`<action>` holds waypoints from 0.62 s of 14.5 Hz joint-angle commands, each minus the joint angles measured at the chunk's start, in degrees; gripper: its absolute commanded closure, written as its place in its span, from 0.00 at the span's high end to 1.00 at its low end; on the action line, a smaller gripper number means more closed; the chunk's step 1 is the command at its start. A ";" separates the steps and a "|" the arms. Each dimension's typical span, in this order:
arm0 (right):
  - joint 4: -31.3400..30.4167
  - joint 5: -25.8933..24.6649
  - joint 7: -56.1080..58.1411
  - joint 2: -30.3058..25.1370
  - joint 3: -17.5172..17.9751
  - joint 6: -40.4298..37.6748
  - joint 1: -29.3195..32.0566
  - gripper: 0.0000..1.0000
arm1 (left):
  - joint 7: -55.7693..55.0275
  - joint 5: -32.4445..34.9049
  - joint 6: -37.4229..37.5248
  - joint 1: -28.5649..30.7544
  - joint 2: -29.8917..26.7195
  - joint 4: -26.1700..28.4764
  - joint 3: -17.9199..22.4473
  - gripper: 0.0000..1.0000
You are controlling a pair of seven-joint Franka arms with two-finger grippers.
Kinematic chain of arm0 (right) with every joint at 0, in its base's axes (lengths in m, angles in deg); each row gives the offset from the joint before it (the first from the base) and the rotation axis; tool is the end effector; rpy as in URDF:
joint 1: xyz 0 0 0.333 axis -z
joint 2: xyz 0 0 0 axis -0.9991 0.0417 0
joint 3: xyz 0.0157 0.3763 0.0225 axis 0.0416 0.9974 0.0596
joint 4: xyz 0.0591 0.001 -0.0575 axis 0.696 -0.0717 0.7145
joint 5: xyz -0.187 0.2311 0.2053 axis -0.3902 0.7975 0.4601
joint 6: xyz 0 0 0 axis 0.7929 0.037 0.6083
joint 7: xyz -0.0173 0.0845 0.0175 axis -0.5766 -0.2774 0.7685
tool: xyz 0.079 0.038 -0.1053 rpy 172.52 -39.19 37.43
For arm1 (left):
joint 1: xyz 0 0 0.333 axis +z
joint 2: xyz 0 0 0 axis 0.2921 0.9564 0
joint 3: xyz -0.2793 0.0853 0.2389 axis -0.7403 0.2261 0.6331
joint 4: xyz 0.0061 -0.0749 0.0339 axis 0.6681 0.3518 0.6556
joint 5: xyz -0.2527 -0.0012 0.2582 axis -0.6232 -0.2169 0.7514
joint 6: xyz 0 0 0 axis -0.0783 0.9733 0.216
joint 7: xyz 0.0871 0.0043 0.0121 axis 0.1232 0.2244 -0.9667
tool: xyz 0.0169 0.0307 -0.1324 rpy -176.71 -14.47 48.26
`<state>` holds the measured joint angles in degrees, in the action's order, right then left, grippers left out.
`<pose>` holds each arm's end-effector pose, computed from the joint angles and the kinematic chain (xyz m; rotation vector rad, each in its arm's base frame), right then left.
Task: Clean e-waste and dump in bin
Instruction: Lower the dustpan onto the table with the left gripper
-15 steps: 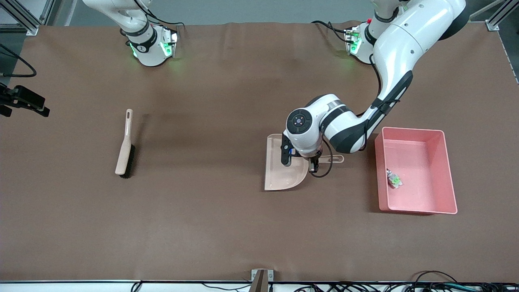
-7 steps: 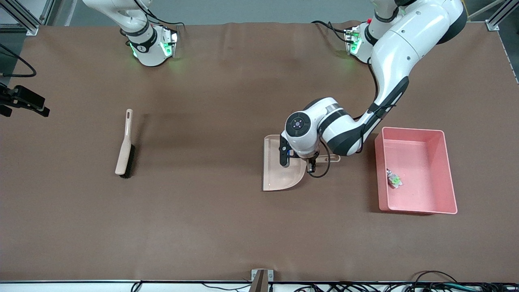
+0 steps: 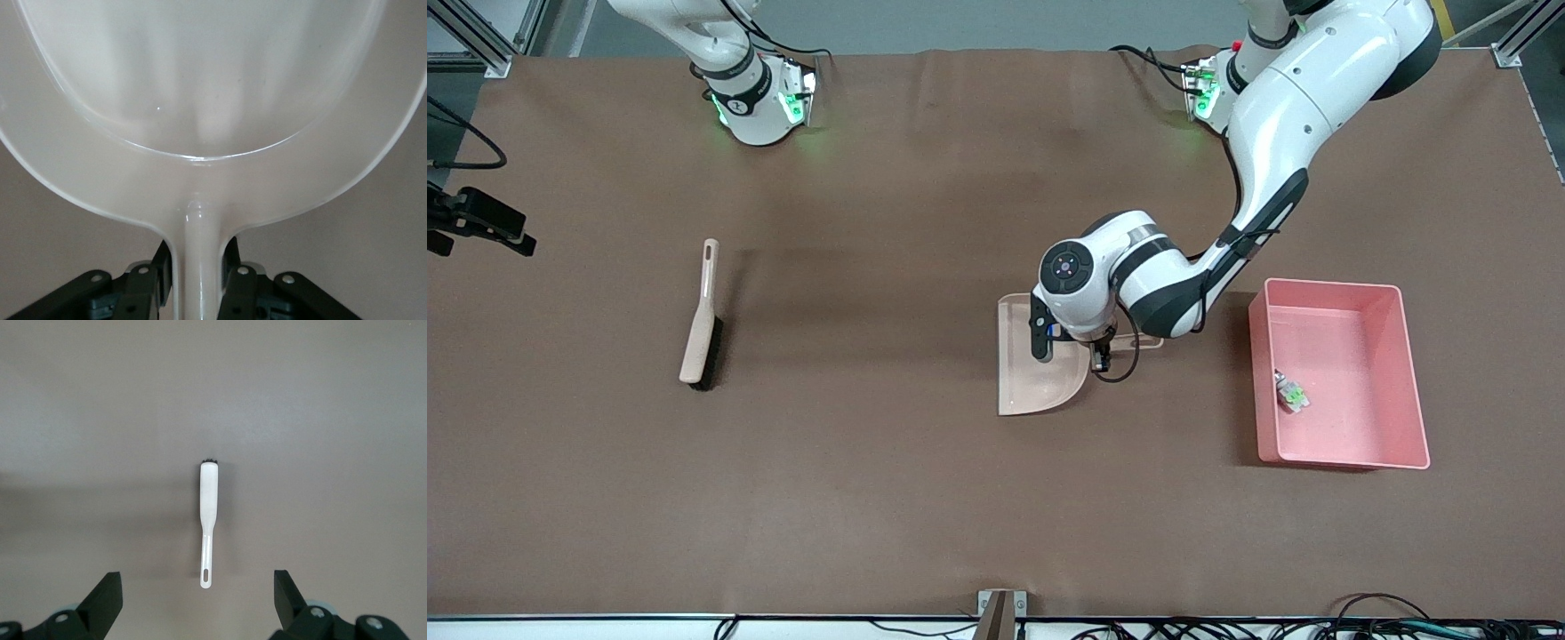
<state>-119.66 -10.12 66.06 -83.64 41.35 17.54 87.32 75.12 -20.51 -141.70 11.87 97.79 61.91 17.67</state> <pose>0.5348 -0.0361 0.6736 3.1411 -0.0227 0.0067 0.5821 -0.3653 0.2545 -2.0705 2.0779 0.2851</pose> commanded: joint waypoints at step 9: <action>0.45 0.75 -0.23 -0.31 -0.39 -0.29 -0.32 1.00 | 2.37 0.20 -0.10 -0.78 -0.05 -0.43 0.76 0.21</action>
<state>-119.63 -10.10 66.06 -83.64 41.35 17.56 87.32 76.49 -20.48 -141.71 11.83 97.78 61.85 17.86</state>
